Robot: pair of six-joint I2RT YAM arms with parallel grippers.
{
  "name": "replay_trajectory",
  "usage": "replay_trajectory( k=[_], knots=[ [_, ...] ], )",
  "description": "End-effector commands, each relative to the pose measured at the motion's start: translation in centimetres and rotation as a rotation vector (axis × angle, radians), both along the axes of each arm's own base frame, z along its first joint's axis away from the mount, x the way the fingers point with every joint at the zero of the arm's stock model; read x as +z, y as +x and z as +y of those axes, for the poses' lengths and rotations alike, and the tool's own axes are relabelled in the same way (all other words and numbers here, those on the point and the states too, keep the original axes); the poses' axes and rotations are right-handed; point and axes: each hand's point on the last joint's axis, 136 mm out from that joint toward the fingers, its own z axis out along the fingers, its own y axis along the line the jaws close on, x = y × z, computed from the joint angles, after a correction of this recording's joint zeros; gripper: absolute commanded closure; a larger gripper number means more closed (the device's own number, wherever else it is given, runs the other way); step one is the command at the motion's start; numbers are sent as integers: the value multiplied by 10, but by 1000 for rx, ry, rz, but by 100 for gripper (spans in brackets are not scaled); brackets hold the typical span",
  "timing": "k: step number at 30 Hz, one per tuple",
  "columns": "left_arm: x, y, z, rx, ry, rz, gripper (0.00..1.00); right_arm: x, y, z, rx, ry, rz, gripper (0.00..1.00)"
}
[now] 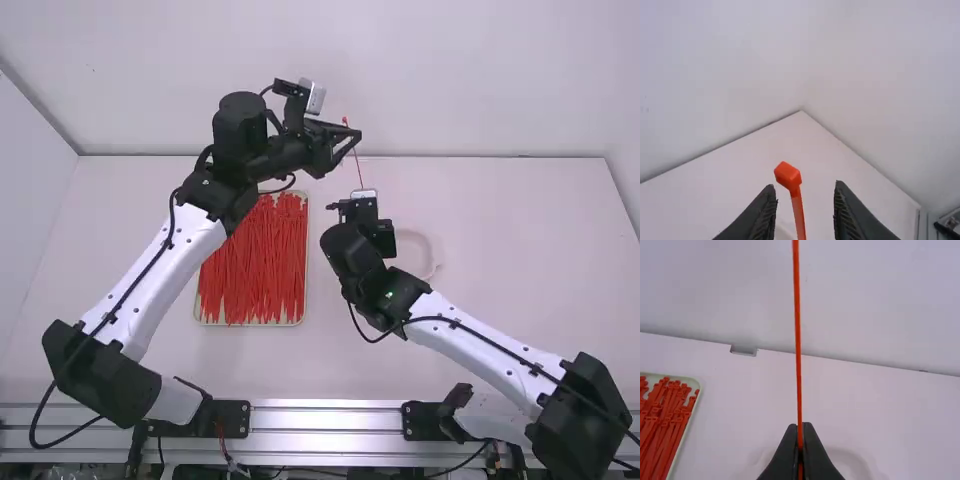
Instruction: Fasten the cable tie
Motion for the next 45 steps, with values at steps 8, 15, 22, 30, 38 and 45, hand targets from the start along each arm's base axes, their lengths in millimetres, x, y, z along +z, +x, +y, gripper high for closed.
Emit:
replay_trajectory(
  k=[8, 15, 22, 30, 38, 45],
  knots=[
    [11, -2, -4, -10, -8, -28, 99, 19, 1, 9, 45, 18, -24, 100],
    [11, -2, -3, -5, -7, -28, 99, 19, 2, 8, 44, 18, -24, 100],
    [8, 2, 2, 12, 19, -46, 99, 20, 2, 9, 59, -28, -25, 78],
    [2, 14, 23, 58, 44, -39, 99, 24, 11, -3, 28, -6, -39, 15],
    [3, 29, 61, 101, 36, -33, 99, 45, 10, 15, 161, 25, -77, 1],
    [3, 43, 102, 161, 31, -31, 99, 64, 3, 28, 351, 106, -81, 1]
  ],
)
